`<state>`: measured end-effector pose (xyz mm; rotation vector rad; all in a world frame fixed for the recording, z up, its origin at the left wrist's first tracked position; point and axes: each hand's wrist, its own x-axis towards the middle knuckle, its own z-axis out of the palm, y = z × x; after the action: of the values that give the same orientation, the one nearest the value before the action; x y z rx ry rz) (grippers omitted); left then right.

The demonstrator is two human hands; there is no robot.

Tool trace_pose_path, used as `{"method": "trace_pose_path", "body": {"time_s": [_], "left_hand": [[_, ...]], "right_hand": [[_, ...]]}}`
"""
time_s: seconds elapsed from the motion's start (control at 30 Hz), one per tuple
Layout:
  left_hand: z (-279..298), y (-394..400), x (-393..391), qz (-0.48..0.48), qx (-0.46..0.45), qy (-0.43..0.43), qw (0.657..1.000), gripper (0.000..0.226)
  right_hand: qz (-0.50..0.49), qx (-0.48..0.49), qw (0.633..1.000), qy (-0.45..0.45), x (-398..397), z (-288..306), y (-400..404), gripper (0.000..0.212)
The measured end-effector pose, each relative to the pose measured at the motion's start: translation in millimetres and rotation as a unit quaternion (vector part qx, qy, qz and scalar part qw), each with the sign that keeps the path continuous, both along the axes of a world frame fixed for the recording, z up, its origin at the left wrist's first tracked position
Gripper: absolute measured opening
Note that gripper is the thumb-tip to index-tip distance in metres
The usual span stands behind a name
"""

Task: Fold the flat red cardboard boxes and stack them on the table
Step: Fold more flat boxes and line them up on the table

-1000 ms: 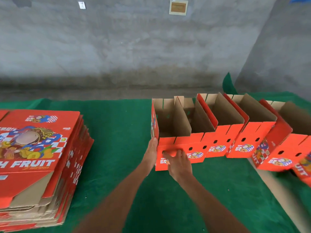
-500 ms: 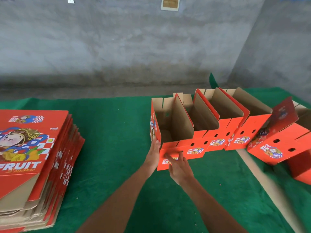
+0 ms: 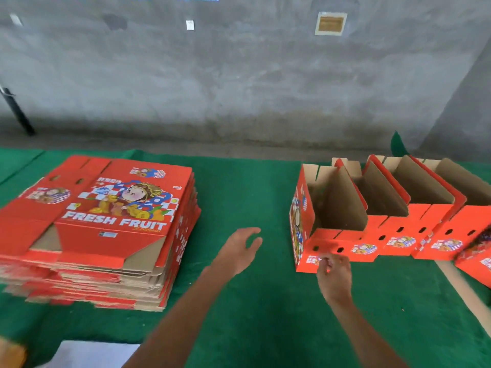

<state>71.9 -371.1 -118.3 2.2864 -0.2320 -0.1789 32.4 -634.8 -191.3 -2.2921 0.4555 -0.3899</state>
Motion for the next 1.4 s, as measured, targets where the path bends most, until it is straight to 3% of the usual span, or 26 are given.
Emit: {"method": "trace_pose_path", "body": {"time_s": [0.13, 0.2, 0.3, 0.5, 0.63, 0.8, 0.87, 0.97, 1.1, 1.17, 1.3, 1.4], "left_hand": [[17.6, 63.1, -14.6, 0.065, 0.168, -0.173, 0.968, 0.046], [27.4, 98.4, -20.5, 0.126, 0.284, -0.192, 0.931, 0.057], [37.4, 159.3, -33.7, 0.226, 0.370, -0.108, 0.895, 0.078], [38.7, 247.8, -62.1, 0.268, 0.357, 0.055, 0.893, 0.123], [29.5, 253.9, -66.6, 0.225, 0.426, 0.037, 0.876, 0.113], [42.5, 241.7, -75.5, 0.159, 0.556, -0.055, 0.814, 0.097], [49.5, 236.1, -79.3, 0.121, 0.592, -0.081, 0.793, 0.072], [70.3, 211.5, -86.9, 0.113, 0.572, -0.115, 0.804, 0.031], [122.1, 169.8, -103.0, 0.150, 0.443, -0.235, 0.852, 0.013], [152.5, 152.4, -106.3, 0.166, 0.365, -0.326, 0.856, 0.008], [216.6, 115.9, -106.9, 0.157, 0.267, -0.420, 0.853, 0.016], [258.7, 89.5, -103.4, 0.112, 0.290, -0.448, 0.838, 0.020]], "right_hand": [[0.145, -0.005, 0.989, -0.008, 3.5, 25.4, 82.2, 0.028], [0.214, -0.010, 0.977, -0.025, 12.2, 47.0, 134.9, 0.040], [0.285, -0.029, 0.957, -0.053, 22.5, 76.8, 208.8, 0.046], [0.376, -0.013, 0.926, -0.024, 20.9, 85.8, 309.6, 0.057], [0.376, 0.037, 0.925, 0.037, 14.7, 70.9, 345.2, 0.052], [0.341, 0.101, 0.933, 0.048, 7.8, 72.1, 354.0, 0.037], [0.323, 0.138, 0.935, 0.055, 5.8, 71.6, 356.8, 0.040], [0.269, 0.270, 0.923, 0.049, -2.6, 86.2, 351.8, 0.049], [0.193, 0.334, 0.922, 0.013, -9.0, 131.9, 297.6, 0.035], [0.205, 0.319, 0.925, 0.015, -12.4, 166.7, 255.0, 0.031], [0.268, 0.138, 0.953, 0.027, -26.4, 246.4, 163.5, 0.020], [0.310, -0.041, 0.946, 0.081, -40.1, 300.8, 106.6, 0.016]]}}
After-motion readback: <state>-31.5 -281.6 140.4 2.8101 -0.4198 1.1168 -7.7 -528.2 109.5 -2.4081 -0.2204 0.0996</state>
